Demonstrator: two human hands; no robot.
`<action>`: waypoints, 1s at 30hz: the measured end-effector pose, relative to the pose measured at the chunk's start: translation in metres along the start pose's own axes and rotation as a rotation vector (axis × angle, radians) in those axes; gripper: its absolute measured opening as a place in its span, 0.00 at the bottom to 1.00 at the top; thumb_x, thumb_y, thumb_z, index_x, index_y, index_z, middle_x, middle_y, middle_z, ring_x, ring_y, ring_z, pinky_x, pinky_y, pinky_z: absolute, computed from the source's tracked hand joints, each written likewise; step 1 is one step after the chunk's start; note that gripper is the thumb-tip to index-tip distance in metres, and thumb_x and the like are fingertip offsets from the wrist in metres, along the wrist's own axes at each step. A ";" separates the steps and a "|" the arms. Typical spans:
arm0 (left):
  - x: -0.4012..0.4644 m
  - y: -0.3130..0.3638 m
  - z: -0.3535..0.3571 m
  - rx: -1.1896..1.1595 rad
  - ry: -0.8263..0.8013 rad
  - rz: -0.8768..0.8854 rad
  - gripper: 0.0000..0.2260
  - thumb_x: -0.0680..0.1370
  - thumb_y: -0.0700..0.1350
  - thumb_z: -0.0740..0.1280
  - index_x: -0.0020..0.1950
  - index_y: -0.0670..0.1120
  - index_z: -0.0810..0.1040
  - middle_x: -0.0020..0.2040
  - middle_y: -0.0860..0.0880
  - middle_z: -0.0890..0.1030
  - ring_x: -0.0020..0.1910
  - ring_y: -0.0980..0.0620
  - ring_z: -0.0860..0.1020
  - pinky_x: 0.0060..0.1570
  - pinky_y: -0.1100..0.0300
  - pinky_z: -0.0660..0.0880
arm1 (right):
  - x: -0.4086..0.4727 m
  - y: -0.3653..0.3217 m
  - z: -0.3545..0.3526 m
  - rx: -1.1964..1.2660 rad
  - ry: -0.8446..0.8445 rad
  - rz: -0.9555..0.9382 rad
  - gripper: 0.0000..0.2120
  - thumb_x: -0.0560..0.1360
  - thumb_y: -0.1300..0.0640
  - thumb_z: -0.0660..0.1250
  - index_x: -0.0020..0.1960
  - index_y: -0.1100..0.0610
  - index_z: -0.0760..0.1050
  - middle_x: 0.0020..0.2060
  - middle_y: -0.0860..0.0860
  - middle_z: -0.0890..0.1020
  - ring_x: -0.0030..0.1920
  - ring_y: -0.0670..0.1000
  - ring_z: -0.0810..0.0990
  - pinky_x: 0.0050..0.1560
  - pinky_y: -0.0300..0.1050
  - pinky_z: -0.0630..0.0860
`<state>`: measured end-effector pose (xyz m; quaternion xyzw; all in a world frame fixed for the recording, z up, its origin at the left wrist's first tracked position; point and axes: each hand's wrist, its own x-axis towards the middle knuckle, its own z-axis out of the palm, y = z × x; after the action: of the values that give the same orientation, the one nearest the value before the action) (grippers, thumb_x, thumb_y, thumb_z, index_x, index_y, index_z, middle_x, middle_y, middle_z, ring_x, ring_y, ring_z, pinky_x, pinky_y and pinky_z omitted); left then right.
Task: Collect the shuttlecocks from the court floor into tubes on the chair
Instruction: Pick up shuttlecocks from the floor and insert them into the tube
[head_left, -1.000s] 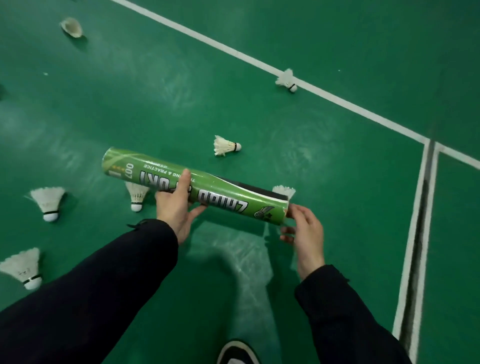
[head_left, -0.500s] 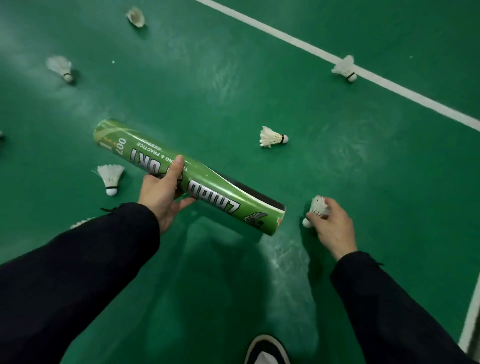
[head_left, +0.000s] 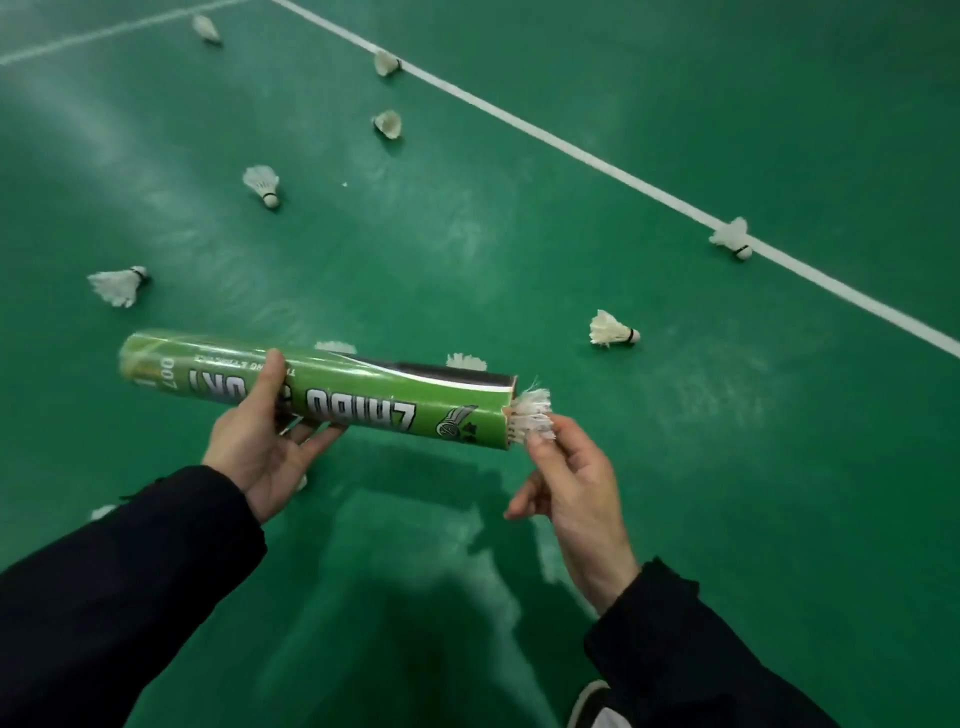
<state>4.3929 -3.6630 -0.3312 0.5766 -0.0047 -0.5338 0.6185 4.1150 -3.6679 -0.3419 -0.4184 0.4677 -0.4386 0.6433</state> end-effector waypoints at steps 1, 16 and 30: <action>-0.005 0.002 -0.013 -0.027 0.000 0.004 0.22 0.80 0.56 0.70 0.68 0.44 0.74 0.65 0.42 0.82 0.58 0.45 0.85 0.43 0.49 0.85 | -0.004 0.002 0.016 -0.035 -0.058 -0.008 0.09 0.83 0.59 0.62 0.60 0.54 0.78 0.43 0.51 0.84 0.25 0.48 0.78 0.37 0.54 0.77; -0.033 -0.009 -0.147 -0.404 0.147 -0.004 0.23 0.80 0.57 0.68 0.70 0.45 0.76 0.65 0.43 0.82 0.61 0.45 0.82 0.47 0.49 0.82 | -0.021 0.033 0.124 -0.514 -0.371 -0.190 0.09 0.78 0.49 0.66 0.57 0.48 0.77 0.50 0.51 0.86 0.27 0.53 0.80 0.34 0.55 0.81; -0.016 -0.028 -0.143 -0.329 0.226 0.025 0.27 0.78 0.60 0.69 0.72 0.46 0.75 0.63 0.45 0.83 0.62 0.45 0.82 0.54 0.45 0.80 | 0.003 0.042 0.102 -0.611 -0.578 0.084 0.09 0.81 0.50 0.67 0.57 0.51 0.83 0.19 0.48 0.74 0.20 0.48 0.72 0.30 0.40 0.70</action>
<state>4.4569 -3.5445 -0.3898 0.5239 0.1447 -0.4514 0.7077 4.2219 -3.6466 -0.3611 -0.6762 0.3933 -0.1178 0.6118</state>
